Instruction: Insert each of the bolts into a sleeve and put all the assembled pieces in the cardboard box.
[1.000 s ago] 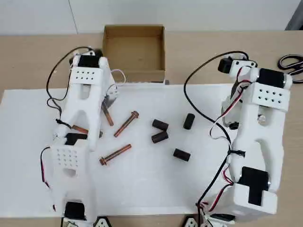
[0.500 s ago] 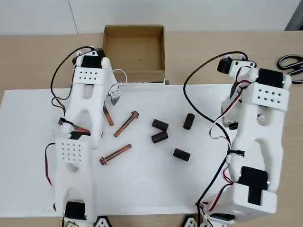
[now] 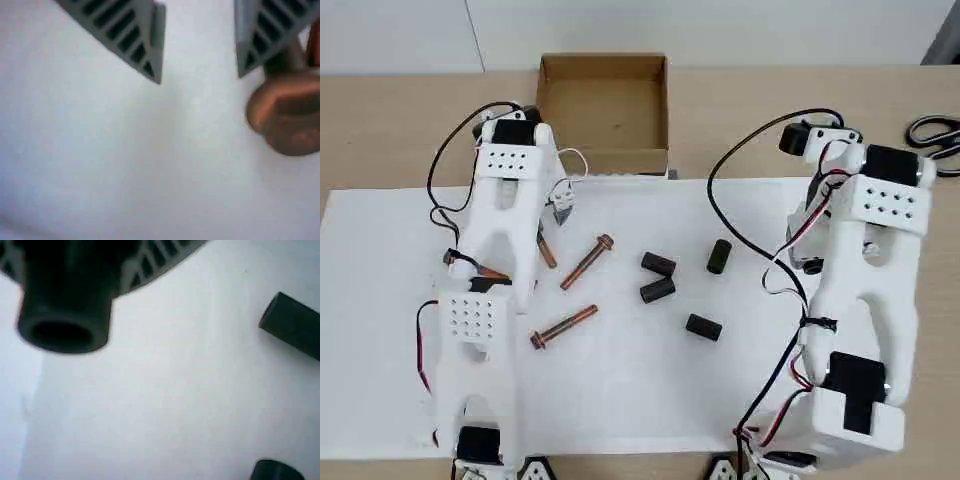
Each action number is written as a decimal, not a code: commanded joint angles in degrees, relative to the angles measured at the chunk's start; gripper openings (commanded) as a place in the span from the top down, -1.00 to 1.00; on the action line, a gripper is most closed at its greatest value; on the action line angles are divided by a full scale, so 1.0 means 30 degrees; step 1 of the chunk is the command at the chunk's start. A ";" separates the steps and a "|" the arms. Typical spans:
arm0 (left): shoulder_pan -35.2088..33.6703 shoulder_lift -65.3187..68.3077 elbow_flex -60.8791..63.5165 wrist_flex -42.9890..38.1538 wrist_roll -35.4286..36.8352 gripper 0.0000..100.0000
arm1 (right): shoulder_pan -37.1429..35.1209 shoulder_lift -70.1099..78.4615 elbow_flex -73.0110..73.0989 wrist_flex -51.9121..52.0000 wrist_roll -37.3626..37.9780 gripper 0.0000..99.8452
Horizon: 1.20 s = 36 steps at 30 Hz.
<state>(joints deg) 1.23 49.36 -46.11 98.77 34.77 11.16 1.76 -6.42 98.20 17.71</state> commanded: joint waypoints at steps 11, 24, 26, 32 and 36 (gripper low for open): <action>0.0498 -0.4601 -0.0542 0.0557 -0.0850 0.80 | 0.0103 -0.0923 -0.0117 0.0015 0.0176 0.99; 0.3194 -0.6066 0.5114 0.0527 -0.9465 0.81 | 0.0073 -0.0894 -0.0117 -0.0396 0.0176 0.99; 0.3194 -0.6066 0.5114 0.0469 -1.0286 0.81 | 0.0073 -0.0864 -0.0117 -0.0396 0.0176 0.99; 0.3223 -0.6037 0.5143 0.0440 -1.2923 0.80 | 0.0073 0.0132 -0.0117 -0.0396 0.0147 0.99; 0.3194 -0.6037 0.5143 0.0440 -1.3773 0.80 | 0.0073 0.0278 -0.0117 -0.0396 0.0088 0.99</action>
<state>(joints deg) 10.64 35.21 -30.55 98.77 -4.97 11.16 2.81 -6.42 97.58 17.71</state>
